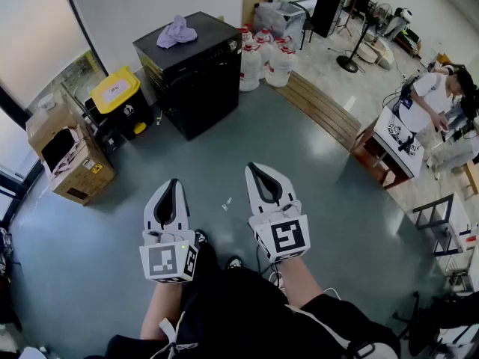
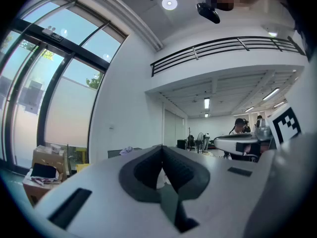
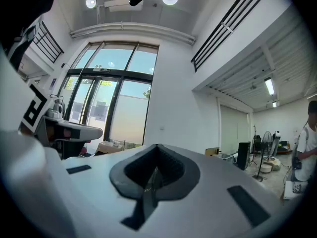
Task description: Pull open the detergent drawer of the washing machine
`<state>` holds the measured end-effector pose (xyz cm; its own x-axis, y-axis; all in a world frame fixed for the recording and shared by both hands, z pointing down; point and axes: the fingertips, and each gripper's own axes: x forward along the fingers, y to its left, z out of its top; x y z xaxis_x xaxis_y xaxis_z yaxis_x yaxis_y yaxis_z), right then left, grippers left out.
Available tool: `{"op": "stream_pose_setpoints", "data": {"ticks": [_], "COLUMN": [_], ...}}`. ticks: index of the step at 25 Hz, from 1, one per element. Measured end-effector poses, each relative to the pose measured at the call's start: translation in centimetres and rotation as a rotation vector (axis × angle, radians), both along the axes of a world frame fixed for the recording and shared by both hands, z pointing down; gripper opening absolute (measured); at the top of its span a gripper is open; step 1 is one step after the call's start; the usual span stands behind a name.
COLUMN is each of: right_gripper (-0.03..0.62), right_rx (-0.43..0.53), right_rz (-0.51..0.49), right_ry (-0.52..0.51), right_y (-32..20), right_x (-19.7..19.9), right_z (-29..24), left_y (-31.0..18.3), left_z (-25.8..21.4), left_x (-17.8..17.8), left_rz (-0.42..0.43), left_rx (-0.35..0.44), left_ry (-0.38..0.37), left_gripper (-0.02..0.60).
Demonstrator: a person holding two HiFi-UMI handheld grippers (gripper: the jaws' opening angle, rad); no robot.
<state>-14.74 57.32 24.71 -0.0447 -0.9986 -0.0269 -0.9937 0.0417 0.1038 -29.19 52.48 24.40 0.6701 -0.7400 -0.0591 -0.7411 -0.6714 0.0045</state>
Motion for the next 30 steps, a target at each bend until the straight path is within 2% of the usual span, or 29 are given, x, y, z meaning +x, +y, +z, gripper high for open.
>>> {"op": "stream_pose_setpoints", "data": {"ticks": [5,9,11,14,16,20,22,30], "right_gripper": [0.008,0.009,0.059,0.127,0.185,0.282,0.310,0.341], "right_rx": [-0.008,-0.047,-0.071,-0.093,-0.117,-0.155,-0.170,-0.196], "right_rz": [-0.025,-0.048,-0.058,-0.070,-0.075,-0.102,-0.105,-0.061], "right_ry": [-0.038,-0.047,-0.051,-0.032,-0.019,-0.030,-0.050,-0.091], "right_y": [-0.6,-1.5,-2.4,-4.0,-5.5,-9.2,-11.1,-18.4], "right_x": [-0.1,-0.4,-0.7,-1.1,-1.2,-1.5,-1.3,-0.9], "right_z": [1.2,3.2,4.0,4.6,5.2,6.3,6.8,7.4], "left_y": [-0.4,-0.7,-1.6,-3.5,-5.3,-9.4,-11.8,-20.3], "left_z": [1.4,4.0,5.0,6.0,6.7,7.1,7.3,7.2], "left_x": [0.8,1.6,1.7,1.7,1.7,1.4,1.1,-1.4], "left_rz": [0.036,0.069,0.077,0.082,0.088,0.098,0.101,0.105], "left_rx": [-0.047,-0.086,-0.109,-0.141,-0.159,-0.170,-0.183,-0.195], "left_ry": [-0.025,-0.078,-0.096,-0.101,-0.103,-0.084,-0.065,-0.003], "left_gripper": [0.023,0.027,0.069,0.191,0.227,0.262,0.276,0.295]}}
